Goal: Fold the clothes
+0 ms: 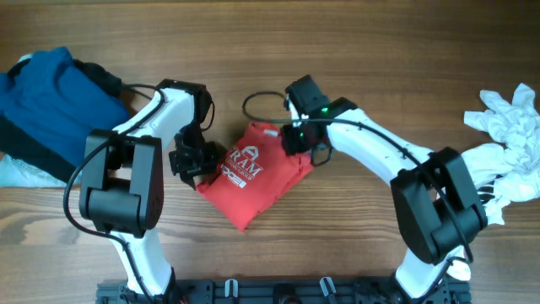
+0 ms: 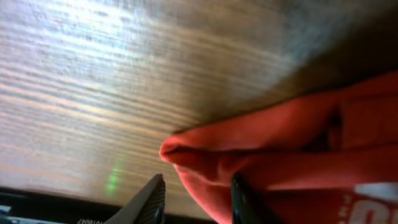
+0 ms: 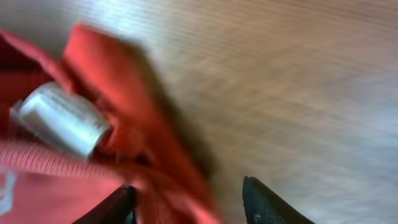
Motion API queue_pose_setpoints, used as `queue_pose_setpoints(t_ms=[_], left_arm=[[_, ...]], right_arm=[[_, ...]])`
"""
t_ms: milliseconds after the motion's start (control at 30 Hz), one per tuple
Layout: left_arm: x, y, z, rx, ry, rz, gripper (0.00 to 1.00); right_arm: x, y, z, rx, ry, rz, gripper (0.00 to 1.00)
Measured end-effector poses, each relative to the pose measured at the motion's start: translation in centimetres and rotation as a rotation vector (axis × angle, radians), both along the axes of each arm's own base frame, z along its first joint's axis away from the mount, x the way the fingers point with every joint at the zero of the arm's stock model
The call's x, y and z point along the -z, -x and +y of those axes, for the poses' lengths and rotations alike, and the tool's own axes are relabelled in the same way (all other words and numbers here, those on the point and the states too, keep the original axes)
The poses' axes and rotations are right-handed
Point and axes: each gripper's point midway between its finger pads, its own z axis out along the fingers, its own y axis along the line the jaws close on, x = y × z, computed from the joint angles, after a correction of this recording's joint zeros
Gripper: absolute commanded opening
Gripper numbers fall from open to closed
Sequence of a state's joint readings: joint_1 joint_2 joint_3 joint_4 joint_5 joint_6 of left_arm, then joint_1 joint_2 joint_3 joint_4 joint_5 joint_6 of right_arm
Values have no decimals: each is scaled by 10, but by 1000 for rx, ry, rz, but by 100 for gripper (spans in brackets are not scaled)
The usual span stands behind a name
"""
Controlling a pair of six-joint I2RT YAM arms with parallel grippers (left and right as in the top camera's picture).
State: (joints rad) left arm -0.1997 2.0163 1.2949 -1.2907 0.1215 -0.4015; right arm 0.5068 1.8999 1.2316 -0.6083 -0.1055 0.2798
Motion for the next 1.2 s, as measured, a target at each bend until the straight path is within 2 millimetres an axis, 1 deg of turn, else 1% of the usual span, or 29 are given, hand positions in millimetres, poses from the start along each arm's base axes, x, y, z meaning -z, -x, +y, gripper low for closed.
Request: queue_pose_setpoints(t_ms=[100, 133, 167, 200, 233, 267, 300, 333, 400, 467, 533, 567, 700, 733, 800, 833, 867, 900, 967, 1000, 1067, 1100, 1167, 1200], left_arm=[[-4, -1, -1, 1, 6, -15, 35], [-9, -4, -2, 1, 13, -49, 38], [-18, -11, -3, -1, 24, -103, 42], [-27, -20, -4, -3, 36, -173, 53], [-35, -31, -6, -6, 47, -248, 68], [-49, -47, -7, -13, 64, -354, 80], [-59, -61, -8, -13, 79, -440, 82], [-74, -82, -10, -17, 101, -562, 86], [-96, -114, -20, 16, 169, -731, 92], [-107, -135, -40, 104, 284, -834, 96], [-105, -142, -54, 189, 368, -858, 95], [-99, -144, -58, 219, 394, -855, 95], [-47, -141, -77, 289, 518, -739, 96], [-29, -138, -84, 295, 553, -697, 96], [-10, -135, -91, 302, 585, -658, 93], [-6, -132, -98, 308, 614, -644, 90], [-6, -132, -106, 325, 635, -646, 86], [-6, -128, -115, 339, 663, -633, 75], [-4, -116, -138, 378, 715, -595, 62], [-1, -109, -146, 390, 731, -572, 51], [5, -95, -161, 435, 739, -531, 11], [7, -92, -163, 447, 729, -523, 4], [13, -88, -166, 461, 721, -508, 4], [12, -89, -165, 455, 722, -509, 4]], right_arm=[[1, -4, -13, 27, 30, -2, 53], [2, -2, -15, 26, 40, 7, 54], [1, -1, -17, 24, 45, 8, 54], [-4, 0, -17, 23, 44, 3, 55], [-12, 1, -18, 22, 41, -10, 55], [-26, 0, -18, 22, 28, -35, 56], [-40, 0, -18, 24, 15, -61, 56], [-57, 0, -18, 25, -2, -98, 56], [-85, 0, -19, 27, -32, -159, 57], [-101, 3, -21, 29, -45, -186, 57], [-103, 6, -23, 30, -43, -182, 57], [-102, 8, -23, 30, -39, -172, 57], [-99, 12, -26, 36, -30, -151, 57], [-99, 13, -26, 39, -30, -149, 57], [-99, 12, -26, 43, -32, -149, 57], [-99, 13, -26, 44, -32, -148, 57], [-99, 12, -26, 46, -33, -148, 57], [-99, 13, -26, 47, -33, -147, 57], [-99, 13, -26, 46, -31, -144, 57], [-98, 14, -27, 46, -30, -142, 57], [-98, 14, -27, 46, -28, -139, 57], [-98, 15, -27, 47, -27, -137, 57], [-97, 16, -28, 46, -25, -133, 57], [-97, 16, -28, 46, -23, -130, 57]])
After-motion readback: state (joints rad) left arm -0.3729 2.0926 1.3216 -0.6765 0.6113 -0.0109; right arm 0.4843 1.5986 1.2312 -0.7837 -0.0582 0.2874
